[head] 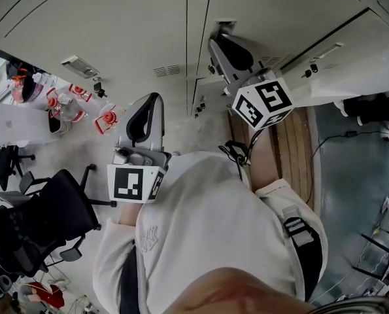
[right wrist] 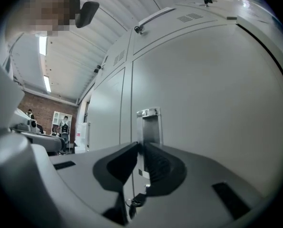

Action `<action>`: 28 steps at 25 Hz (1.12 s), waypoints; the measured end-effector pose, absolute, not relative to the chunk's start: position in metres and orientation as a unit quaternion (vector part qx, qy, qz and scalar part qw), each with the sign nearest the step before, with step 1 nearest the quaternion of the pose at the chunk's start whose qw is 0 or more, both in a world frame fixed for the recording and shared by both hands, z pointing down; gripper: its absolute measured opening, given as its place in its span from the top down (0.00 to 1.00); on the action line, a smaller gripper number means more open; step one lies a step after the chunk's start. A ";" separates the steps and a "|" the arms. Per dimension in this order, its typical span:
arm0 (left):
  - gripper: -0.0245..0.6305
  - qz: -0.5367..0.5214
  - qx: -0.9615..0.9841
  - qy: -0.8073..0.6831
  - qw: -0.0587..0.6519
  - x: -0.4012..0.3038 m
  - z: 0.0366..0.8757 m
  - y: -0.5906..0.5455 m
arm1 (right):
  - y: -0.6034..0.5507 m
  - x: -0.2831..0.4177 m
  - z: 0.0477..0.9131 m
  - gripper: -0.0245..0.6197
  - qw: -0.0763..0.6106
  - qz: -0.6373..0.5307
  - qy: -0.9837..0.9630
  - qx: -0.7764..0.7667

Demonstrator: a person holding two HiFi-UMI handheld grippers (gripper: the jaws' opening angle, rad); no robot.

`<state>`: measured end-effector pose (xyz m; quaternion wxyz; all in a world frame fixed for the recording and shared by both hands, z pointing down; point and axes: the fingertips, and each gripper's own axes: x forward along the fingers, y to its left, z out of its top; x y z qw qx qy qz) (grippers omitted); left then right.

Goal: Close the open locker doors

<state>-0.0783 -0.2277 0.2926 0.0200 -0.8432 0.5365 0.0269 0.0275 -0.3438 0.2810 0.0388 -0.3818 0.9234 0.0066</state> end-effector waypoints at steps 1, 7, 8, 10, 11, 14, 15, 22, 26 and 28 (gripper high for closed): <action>0.96 0.028 -0.844 0.536 0.020 -0.079 0.293 -0.230 | -0.344 0.027 0.281 0.90 0.038 0.010 0.924 -0.380; 0.96 0.029 -0.850 0.525 0.020 -0.076 0.293 -0.239 | -0.344 0.028 0.283 0.90 0.038 0.007 0.922 -0.386; 0.96 0.030 -0.851 0.523 0.020 -0.074 0.291 -0.240 | -0.344 0.029 0.283 0.90 0.036 0.004 0.918 -0.396; 0.96 0.031 -0.853 0.520 0.019 -0.073 0.287 -0.241 | -0.344 0.034 0.286 0.90 0.025 -0.002 0.906 -0.422; 0.96 0.032 -0.854 0.519 0.019 -0.072 0.285 -0.241 | -0.343 0.037 0.288 0.90 0.017 -0.004 0.901 -0.434; 0.96 0.033 -0.856 0.516 0.020 -0.069 0.281 -0.240 | -0.340 0.043 0.289 0.90 0.006 -0.007 0.895 -0.447; 0.96 0.033 -0.856 0.516 0.020 -0.068 0.280 -0.239 | -0.338 0.046 0.286 0.90 0.009 -0.007 0.894 -0.448; 0.96 0.038 -0.859 0.510 0.025 -0.059 0.277 -0.226 | -0.293 0.069 0.244 0.90 0.060 0.038 0.886 -0.457; 0.96 0.037 -0.862 0.505 0.026 -0.051 0.278 -0.212 | -0.257 0.085 0.237 0.90 0.087 0.030 0.885 -0.457; 0.96 0.034 -0.863 0.503 0.023 -0.046 0.279 -0.203 | -0.239 0.093 0.243 0.90 0.084 0.017 0.885 -0.458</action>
